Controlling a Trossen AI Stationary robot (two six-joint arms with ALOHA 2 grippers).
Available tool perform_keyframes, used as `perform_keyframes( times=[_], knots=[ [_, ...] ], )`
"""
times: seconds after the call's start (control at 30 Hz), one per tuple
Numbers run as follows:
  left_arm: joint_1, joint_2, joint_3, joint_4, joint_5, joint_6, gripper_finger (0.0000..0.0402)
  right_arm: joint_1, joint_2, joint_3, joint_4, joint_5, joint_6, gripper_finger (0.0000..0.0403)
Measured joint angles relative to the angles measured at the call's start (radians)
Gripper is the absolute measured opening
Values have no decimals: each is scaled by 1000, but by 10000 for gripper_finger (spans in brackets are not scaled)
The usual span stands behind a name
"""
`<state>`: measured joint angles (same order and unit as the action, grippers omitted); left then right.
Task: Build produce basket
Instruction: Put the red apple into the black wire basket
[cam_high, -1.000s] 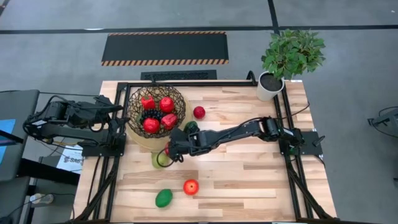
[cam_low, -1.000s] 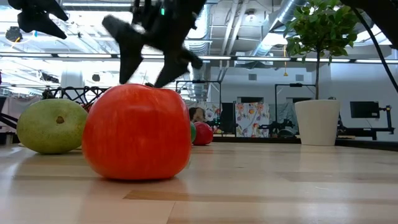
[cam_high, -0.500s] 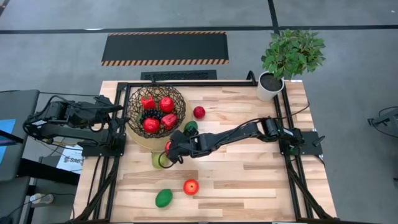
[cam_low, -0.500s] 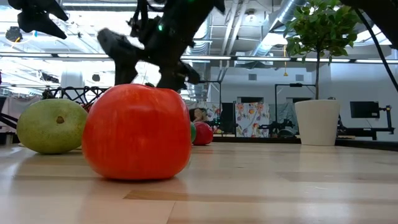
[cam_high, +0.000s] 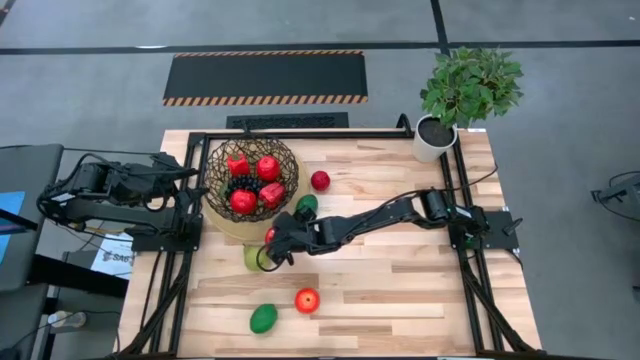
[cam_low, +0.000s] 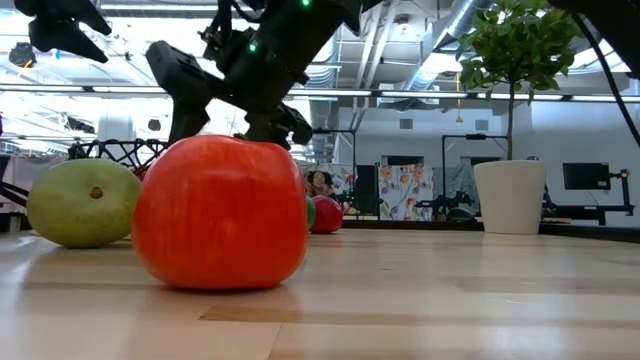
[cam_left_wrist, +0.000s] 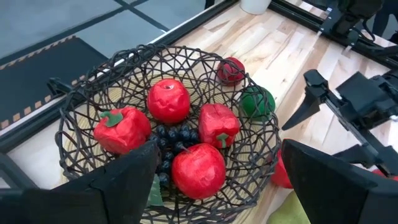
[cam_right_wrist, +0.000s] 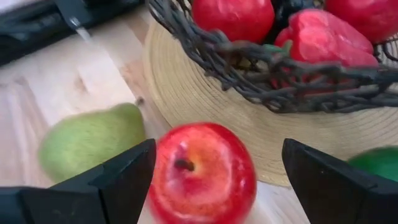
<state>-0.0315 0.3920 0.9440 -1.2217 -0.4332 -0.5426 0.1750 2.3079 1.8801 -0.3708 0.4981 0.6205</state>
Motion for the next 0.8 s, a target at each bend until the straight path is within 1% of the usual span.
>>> perform_keyframes(
  times=[0.13, 0.27, 0.5, 0.8],
  knots=[
    [0, 0, 0, 0, 0, 0, 330, 1, -1, 2, 25, 0, 2, 370],
    [0, 0, 0, 0, 0, 0, 330, 2, 40, 2, 24, -10, 37, 370],
    [0, 0, 0, 0, 2, 0, 330, -8, 92, 8, 52, -78, 68, 375],
    [0, 0, 0, 0, 2, -1, 330, -2, 88, 6, 12, -66, 90, 373]
  ],
)
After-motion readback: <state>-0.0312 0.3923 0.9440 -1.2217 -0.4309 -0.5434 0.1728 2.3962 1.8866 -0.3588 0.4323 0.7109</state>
